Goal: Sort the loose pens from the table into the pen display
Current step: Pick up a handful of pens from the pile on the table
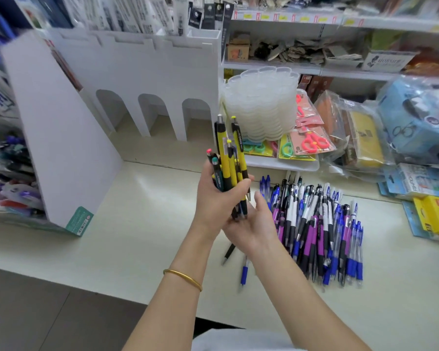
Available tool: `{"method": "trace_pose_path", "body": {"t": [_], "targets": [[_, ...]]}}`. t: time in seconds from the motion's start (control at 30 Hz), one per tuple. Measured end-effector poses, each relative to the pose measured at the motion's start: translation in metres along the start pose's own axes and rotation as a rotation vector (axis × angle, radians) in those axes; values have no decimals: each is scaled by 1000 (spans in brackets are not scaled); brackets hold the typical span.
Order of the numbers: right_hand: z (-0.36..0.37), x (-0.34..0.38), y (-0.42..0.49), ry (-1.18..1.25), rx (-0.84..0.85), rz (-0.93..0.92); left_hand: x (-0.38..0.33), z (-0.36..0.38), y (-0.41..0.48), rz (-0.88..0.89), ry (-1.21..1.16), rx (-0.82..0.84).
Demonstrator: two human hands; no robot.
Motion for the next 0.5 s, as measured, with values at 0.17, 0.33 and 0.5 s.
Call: {"method": "trace_pose_path", "body": {"t": [0.17, 0.33, 0.5], "targets": [[14, 20, -3, 125, 37, -99, -5, 13, -8, 64, -108, 81], [21, 27, -6, 124, 86, -158, -2, 19, -6, 73, -54, 96], [22, 31, -3, 78, 83, -173, 7, 31, -11, 17, -75, 63]]}}
Point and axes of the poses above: each hand's wrist, its own y-axis towards the middle knuckle, its own z-axis out of the palm, x = y × z, the point moved 7 cm from there along y, towards the middle knuckle, and after that the axes turned 2 degrees about -z, right-handed, at the moved point
